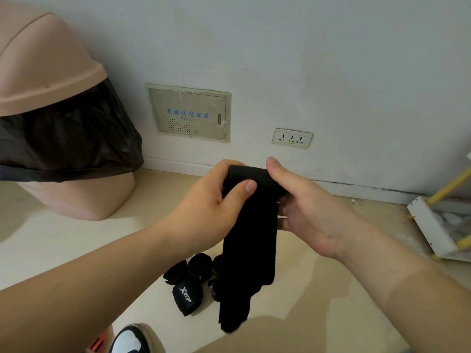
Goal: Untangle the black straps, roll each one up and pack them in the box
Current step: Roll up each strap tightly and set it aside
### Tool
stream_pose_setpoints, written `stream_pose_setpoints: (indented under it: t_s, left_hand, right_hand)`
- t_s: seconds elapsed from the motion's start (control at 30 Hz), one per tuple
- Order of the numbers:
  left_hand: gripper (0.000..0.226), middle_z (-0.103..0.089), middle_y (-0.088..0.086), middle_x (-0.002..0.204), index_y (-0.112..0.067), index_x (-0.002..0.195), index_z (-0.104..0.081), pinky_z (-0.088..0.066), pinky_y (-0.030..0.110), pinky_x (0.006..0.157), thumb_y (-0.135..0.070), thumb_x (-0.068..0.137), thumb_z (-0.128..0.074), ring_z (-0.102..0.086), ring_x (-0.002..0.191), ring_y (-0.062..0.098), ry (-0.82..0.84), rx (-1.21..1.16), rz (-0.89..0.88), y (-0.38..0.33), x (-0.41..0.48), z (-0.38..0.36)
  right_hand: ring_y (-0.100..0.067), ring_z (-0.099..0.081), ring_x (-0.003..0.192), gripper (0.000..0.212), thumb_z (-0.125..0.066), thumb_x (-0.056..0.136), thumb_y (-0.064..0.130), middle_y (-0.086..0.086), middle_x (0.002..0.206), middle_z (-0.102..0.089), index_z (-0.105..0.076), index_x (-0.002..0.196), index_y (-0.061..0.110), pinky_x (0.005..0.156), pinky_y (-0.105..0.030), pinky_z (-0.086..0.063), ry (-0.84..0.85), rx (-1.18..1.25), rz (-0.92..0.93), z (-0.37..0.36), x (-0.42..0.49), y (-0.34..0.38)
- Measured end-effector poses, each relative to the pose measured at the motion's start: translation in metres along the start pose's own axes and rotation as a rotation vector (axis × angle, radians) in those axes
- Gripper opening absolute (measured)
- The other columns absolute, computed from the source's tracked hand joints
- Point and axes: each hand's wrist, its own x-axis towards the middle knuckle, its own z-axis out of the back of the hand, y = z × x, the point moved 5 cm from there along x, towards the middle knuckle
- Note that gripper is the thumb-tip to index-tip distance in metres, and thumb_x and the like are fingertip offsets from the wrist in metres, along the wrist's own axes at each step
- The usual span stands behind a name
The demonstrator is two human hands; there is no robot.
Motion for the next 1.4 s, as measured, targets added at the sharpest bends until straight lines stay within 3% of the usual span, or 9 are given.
stream_pose_setpoints:
  t_s: [0.17,0.43,0.6,0.73,0.83,0.97,1.17,1.3,1.4]
  left_hand:
    - [0.022,-0.068,-0.012,0.101,-0.03,0.126,-0.058,-0.056,0.02,0.079,-0.027,0.104,-0.063,-0.068,0.096,0.01,-0.056,0.131,-0.155,-0.009,-0.002,0.003]
    - [0.061,-0.074,0.005,0.13,-0.028,0.133,-0.068,-0.053,0.054,0.11,-0.071,0.093,-0.054,-0.071,0.122,0.024,0.105,-0.336,0.332,0.013,0.001,-0.002]
    - [0.041,-0.077,0.005,0.123,-0.022,0.13,-0.068,-0.055,0.052,0.108,-0.051,0.103,-0.058,-0.074,0.116,0.022,0.081,-0.318,0.345,0.01,-0.001,-0.005]
    - [0.028,-0.077,0.004,0.114,-0.023,0.126,-0.063,-0.06,0.05,0.099,-0.041,0.104,-0.061,-0.075,0.107,0.018,-0.026,-0.157,0.24,0.0,-0.003,-0.004]
    - [0.026,-0.073,0.004,0.111,-0.025,0.126,-0.058,-0.062,0.043,0.09,-0.039,0.104,-0.06,-0.073,0.102,0.017,-0.021,-0.045,0.165,-0.007,-0.005,-0.006]
    - [0.027,-0.07,0.004,0.113,-0.026,0.128,-0.051,-0.063,0.035,0.083,-0.042,0.106,-0.054,-0.072,0.1,0.014,0.008,-0.029,0.143,-0.013,-0.009,-0.009]
    - [0.028,-0.068,0.006,0.112,-0.025,0.129,-0.048,-0.065,0.04,0.079,-0.037,0.106,-0.057,-0.072,0.099,0.017,0.022,-0.051,0.118,-0.016,-0.009,-0.012]
    - [0.025,-0.069,-0.002,0.103,-0.024,0.129,-0.051,-0.057,0.018,0.069,-0.025,0.106,-0.06,-0.071,0.088,0.002,0.036,0.009,0.009,-0.02,-0.007,-0.003]
    - [0.029,-0.071,-0.004,0.104,-0.024,0.131,-0.054,-0.061,0.028,0.081,-0.021,0.104,-0.064,-0.072,0.097,0.008,0.038,0.016,-0.035,-0.02,-0.005,0.001]
  right_hand:
    - [-0.035,-0.075,0.11,0.064,-0.062,0.09,0.059,-0.018,0.123,-0.076,-0.073,0.127,0.008,0.102,-0.051,-0.057,0.011,-0.038,0.094,0.003,0.003,0.003]
    - [-0.027,-0.073,0.107,0.028,-0.071,0.096,0.0,-0.017,0.123,-0.072,-0.072,0.12,0.014,0.095,-0.04,-0.06,-0.07,0.024,0.243,0.003,0.001,0.006]
    - [-0.021,-0.072,0.094,0.046,-0.075,0.079,-0.015,-0.003,0.107,-0.074,-0.076,0.108,0.021,0.085,-0.032,-0.06,-0.042,0.049,0.268,0.005,0.002,0.009]
    - [-0.023,-0.071,0.1,0.049,-0.067,0.074,-0.001,-0.011,0.112,-0.074,-0.073,0.121,0.014,0.084,-0.034,-0.057,-0.004,0.135,0.163,0.002,0.001,0.007]
    - [-0.022,-0.069,0.103,0.029,-0.062,0.096,0.022,-0.009,0.109,-0.074,-0.072,0.12,0.01,0.094,-0.043,-0.052,-0.006,0.16,0.128,-0.007,-0.003,0.008]
    - [-0.016,-0.07,0.103,0.043,-0.054,0.104,0.05,0.0,0.106,-0.073,-0.07,0.125,0.016,0.105,-0.046,-0.051,-0.058,0.045,0.113,-0.012,-0.005,0.007]
    - [-0.015,-0.073,0.106,0.037,-0.053,0.105,0.051,0.0,0.112,-0.076,-0.068,0.127,0.025,0.115,-0.048,-0.05,-0.064,0.118,0.089,-0.017,-0.007,0.005]
    - [-0.02,-0.074,0.119,0.06,-0.038,0.103,0.073,-0.001,0.126,-0.078,-0.068,0.133,0.031,0.11,-0.05,-0.053,0.019,-0.008,0.03,-0.02,-0.006,0.001]
    - [-0.029,-0.077,0.112,0.072,-0.036,0.097,0.083,-0.008,0.119,-0.08,-0.078,0.12,0.03,0.104,-0.058,-0.057,0.012,-0.171,0.009,-0.015,-0.006,0.004]
